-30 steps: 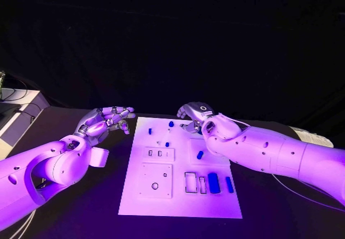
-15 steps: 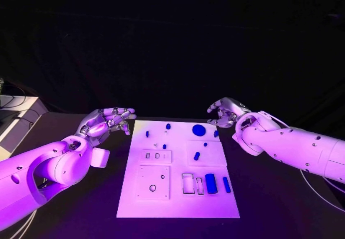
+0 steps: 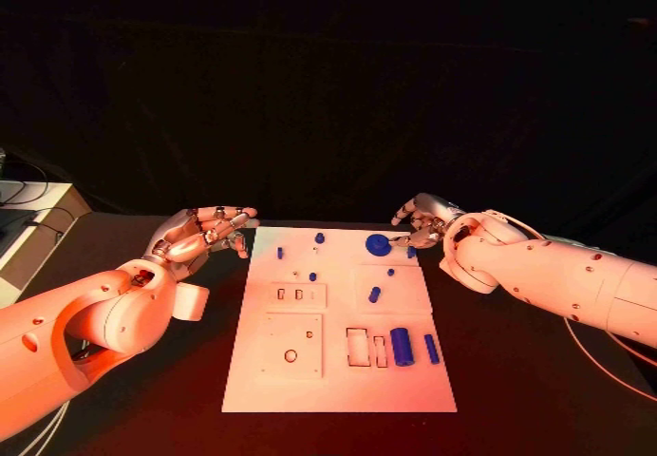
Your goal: Assemble the parts on the task board
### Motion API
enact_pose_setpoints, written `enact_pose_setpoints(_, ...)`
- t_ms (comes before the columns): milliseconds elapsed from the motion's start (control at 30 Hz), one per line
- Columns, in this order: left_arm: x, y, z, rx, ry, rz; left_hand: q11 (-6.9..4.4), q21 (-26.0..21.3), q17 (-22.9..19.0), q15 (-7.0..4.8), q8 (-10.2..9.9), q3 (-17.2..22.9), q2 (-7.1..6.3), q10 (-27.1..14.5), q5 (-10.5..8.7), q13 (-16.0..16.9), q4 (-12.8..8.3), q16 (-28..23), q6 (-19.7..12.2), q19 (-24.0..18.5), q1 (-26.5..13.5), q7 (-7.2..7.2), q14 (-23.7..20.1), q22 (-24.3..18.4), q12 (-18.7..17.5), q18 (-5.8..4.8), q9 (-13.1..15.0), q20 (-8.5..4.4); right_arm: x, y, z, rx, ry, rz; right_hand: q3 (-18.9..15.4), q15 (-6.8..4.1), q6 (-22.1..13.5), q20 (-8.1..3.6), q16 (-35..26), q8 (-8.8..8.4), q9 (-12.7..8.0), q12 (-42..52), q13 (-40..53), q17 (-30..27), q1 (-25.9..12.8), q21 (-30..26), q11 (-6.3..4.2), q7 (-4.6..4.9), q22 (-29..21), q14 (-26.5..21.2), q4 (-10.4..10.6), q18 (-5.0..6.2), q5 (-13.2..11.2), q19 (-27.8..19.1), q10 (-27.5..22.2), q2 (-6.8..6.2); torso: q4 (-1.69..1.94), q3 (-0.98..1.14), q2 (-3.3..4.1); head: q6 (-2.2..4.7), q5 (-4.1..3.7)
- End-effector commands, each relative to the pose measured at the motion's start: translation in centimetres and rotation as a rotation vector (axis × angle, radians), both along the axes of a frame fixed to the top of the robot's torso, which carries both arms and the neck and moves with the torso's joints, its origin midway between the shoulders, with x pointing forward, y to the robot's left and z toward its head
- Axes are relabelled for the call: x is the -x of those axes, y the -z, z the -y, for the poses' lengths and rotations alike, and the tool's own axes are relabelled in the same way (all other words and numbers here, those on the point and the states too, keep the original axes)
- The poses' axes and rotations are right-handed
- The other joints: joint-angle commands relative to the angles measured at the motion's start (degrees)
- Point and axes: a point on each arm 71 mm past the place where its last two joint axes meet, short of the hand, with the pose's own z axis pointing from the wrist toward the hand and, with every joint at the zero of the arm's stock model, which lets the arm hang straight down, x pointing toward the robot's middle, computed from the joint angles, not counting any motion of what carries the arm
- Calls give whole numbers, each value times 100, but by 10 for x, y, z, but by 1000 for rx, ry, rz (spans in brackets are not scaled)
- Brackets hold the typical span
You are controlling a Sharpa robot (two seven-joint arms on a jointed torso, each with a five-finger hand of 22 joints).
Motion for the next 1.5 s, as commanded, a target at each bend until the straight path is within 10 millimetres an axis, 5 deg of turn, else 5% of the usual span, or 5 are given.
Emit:
enact_pose_setpoints(33,1,-1,3,4,25,15,-8,41,-9,9,-20,31,39,-28,-22,-1,-19,41,12,-24,1,9,-33,10,-28,34,7,1,-1,6,-3,30,0,-64,-30,36,-48,45,23,-15,3,12,1505,1208,42,24,46,-5,1502,544,1,-37,-18,598,588,27,16,-4,17,-30,-6)
enact_pose_setpoints(833,-2,2,7,3,31,10,-9,48,-11,8,-20,36,43,-29,-20,0,-23,45,13,-30,4,8,-34,15,-27,34,7,2,-9,13,-22,103,31,-32,-171,59,-16,73,51,11,16,12,1505,1327,103,27,63,4,1506,568,151,-38,25,600,588,94,51,-12,59,-51,-31)
enact_pose_setpoints(1500,-2,2,7,0,28,6,-5,74,-18,9,-27,41,40,-40,-21,-1,-34,55,4,-48,3,15,-39,30,-30,35,6,3,-12,16,-26,100,30,-27,-113,38,149,64,50,99,46,12,1505,1321,212,27,32,-32,1506,566,258,-38,173,600,588,190,33,-11,59,-41,-2)
